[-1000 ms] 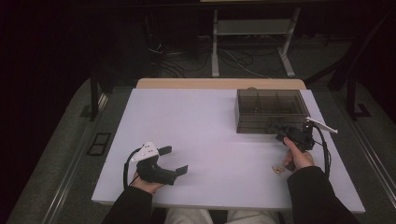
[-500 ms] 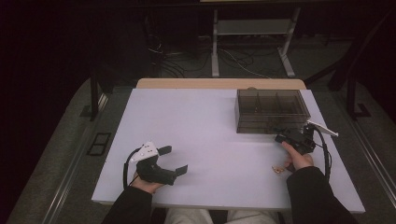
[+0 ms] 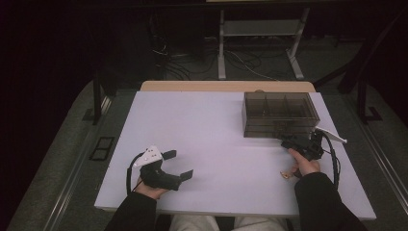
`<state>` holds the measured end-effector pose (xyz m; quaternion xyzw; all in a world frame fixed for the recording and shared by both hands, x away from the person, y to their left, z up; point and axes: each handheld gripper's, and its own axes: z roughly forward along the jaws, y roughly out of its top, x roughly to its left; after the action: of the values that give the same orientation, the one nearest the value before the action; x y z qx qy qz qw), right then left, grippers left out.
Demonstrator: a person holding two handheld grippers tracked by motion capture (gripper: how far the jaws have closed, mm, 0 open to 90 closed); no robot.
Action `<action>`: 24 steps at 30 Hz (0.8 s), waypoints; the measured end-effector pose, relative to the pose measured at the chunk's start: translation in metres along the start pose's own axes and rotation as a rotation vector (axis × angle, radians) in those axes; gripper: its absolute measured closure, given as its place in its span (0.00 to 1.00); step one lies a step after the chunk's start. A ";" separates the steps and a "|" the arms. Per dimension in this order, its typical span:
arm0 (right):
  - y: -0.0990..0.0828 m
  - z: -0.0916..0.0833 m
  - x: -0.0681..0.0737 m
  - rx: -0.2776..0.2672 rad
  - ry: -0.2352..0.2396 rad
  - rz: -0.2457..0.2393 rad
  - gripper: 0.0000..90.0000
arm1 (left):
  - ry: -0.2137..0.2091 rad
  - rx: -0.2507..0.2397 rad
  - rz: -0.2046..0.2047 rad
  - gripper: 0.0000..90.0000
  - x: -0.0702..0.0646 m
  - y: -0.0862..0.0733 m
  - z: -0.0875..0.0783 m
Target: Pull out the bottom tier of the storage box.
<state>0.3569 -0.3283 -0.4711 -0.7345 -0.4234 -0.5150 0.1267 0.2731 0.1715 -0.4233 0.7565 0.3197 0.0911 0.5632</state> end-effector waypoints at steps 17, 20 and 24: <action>0.003 0.004 -0.013 -0.030 -0.009 0.049 0.75 | -0.002 0.007 0.004 0.00 0.000 0.000 0.001; 0.004 0.005 -0.015 -0.036 -0.003 0.054 0.78 | -0.002 0.008 0.004 0.00 0.000 0.000 0.001; 0.005 0.006 -0.016 -0.040 0.014 0.066 0.82 | -0.003 0.007 0.004 0.00 0.000 0.000 0.001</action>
<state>0.3627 -0.3353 -0.4863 -0.7469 -0.3875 -0.5240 0.1318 0.2733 0.1707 -0.4238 0.7592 0.3179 0.0900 0.5608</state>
